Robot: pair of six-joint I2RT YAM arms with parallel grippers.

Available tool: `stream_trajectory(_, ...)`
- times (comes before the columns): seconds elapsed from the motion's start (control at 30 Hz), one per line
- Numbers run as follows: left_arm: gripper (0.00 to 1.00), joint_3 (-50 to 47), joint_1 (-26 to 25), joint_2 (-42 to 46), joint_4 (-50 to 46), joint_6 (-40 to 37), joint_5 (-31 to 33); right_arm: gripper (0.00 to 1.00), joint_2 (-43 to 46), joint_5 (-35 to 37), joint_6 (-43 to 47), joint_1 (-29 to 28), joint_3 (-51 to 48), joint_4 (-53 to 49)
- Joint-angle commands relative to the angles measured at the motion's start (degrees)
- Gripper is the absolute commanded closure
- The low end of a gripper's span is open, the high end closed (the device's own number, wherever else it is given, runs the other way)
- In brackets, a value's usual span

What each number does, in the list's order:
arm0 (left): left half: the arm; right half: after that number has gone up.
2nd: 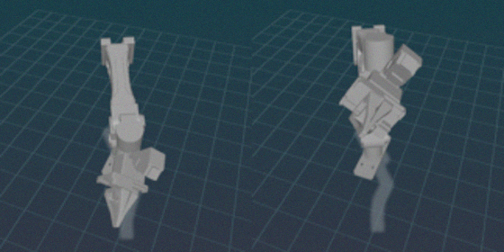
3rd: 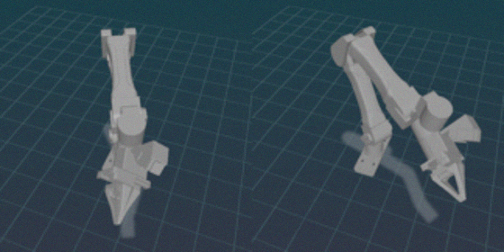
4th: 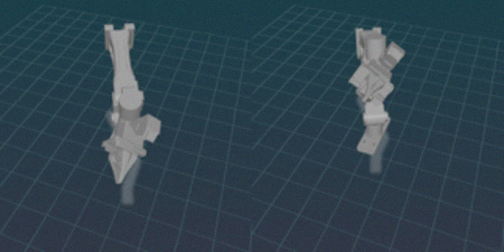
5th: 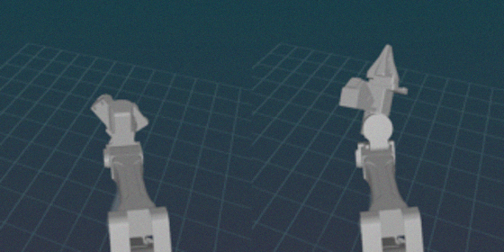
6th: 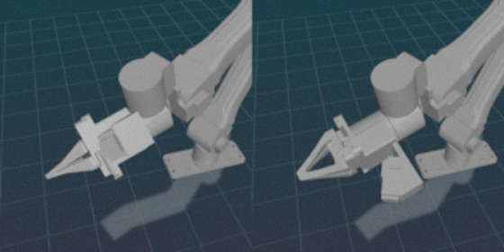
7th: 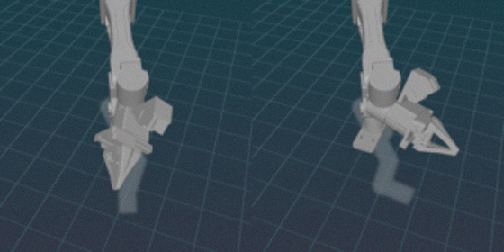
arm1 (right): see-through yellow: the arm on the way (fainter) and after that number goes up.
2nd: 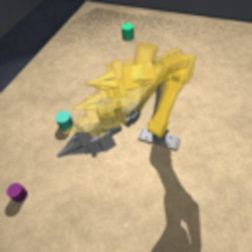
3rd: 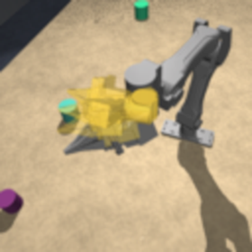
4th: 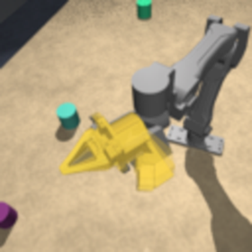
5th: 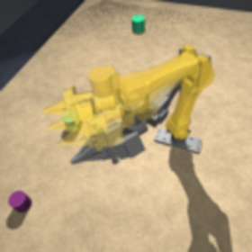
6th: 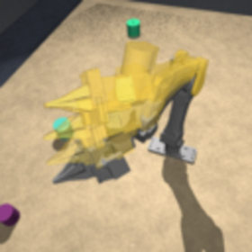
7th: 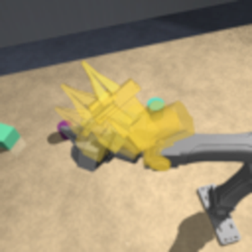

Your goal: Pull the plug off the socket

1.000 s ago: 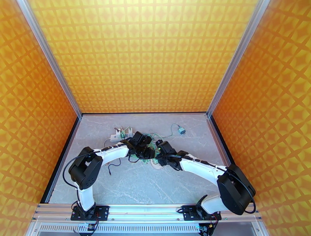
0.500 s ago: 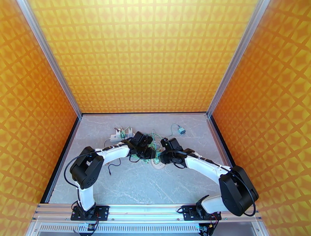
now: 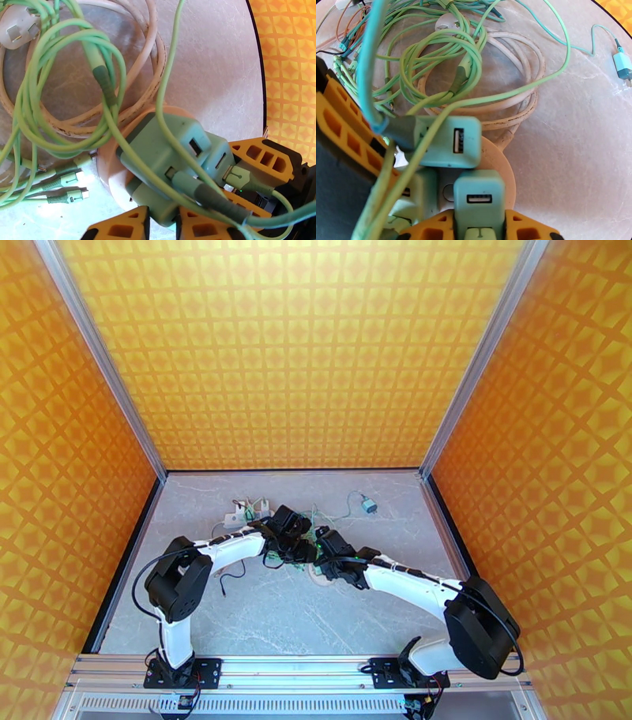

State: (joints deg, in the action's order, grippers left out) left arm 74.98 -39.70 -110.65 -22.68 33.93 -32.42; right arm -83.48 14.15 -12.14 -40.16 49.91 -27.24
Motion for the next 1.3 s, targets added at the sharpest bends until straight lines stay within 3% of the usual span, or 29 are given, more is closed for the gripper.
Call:
stream_trajectory(0.0, 0.78, -3.1, -1.5, -6.7, -6.8, -1.5, 6.5, 0.92, 4.3, -6.7, 0.6, 2.5, 0.5, 4.5)
stream_trajectory(0.17, 0.78, -3.2, -1.5, -6.9, -6.9, -1.6, 6.5, 0.92, 6.1, -14.0, -1.5, 7.9, -0.7, 5.9)
stream_trajectory(0.4, 0.78, -2.5, -1.5, -7.2, -7.6, -1.8, 6.5, 0.92, 4.0, -17.0, -2.1, 8.3, 0.4, 6.1)
stream_trajectory(0.67, 0.79, -0.5, -1.9, -8.5, -9.2, -2.2, 6.6, 0.92, -0.3, -3.7, 2.7, -2.6, 3.9, 2.2)
stream_trajectory(0.87, 0.8, -0.2, -2.2, -9.1, -10.0, -2.6, 6.7, 0.93, 0.3, -2.1, 1.6, -3.7, 2.4, 3.3)
stream_trajectory(0.97, 0.79, -0.4, -2.2, -9.3, -10.5, -2.9, 6.9, 0.94, 2.1, -3.4, 0.7, -1.7, 1.5, 3.8)
stream_trajectory(1.27, 0.8, -0.6, -2.7, -10.2, -10.9, -3.0, 7.0, 0.94, 7.2, -17.8, -5.2, 10.7, -2.3, 7.5)
